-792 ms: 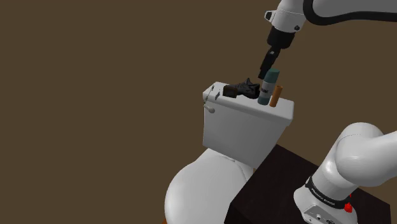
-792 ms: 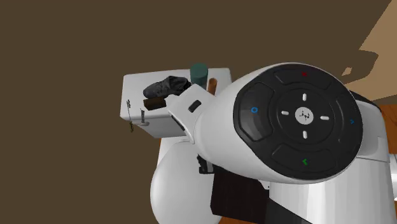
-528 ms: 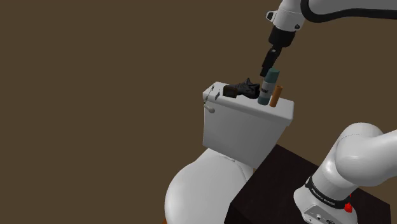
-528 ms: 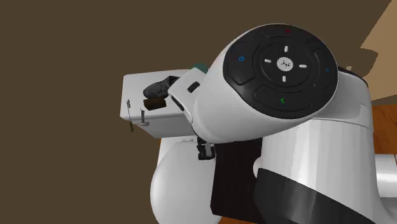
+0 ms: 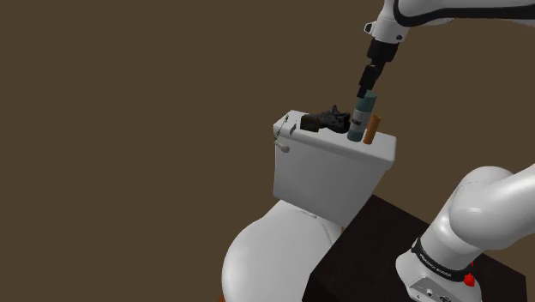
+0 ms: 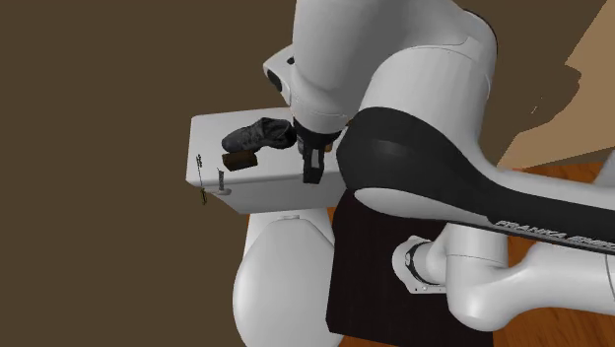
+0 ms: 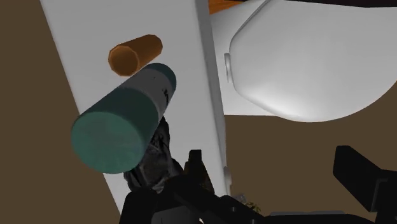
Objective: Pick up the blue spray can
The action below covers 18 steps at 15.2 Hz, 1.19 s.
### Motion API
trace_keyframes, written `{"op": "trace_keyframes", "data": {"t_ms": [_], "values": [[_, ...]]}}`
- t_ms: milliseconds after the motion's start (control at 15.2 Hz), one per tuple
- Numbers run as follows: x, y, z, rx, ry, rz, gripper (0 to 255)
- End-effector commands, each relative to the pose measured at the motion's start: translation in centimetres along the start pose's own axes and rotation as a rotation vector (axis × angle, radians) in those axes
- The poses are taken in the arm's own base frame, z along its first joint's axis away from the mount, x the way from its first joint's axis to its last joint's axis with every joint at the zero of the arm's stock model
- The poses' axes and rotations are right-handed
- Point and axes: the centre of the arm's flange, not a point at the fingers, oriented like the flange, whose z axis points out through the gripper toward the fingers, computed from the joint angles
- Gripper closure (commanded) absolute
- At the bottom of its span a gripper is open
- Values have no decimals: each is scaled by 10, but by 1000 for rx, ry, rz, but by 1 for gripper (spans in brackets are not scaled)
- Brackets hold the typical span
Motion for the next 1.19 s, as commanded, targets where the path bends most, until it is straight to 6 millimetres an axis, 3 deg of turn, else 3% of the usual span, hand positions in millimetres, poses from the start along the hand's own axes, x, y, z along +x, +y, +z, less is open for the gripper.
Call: {"op": "trace_keyframes", "data": {"t_ms": [0,528,1122], "values": [[1,30,7,17,-13,17,0],[0,137,36,84,-62,83,0],[-4,135,76,84,-62,83,0]]}}
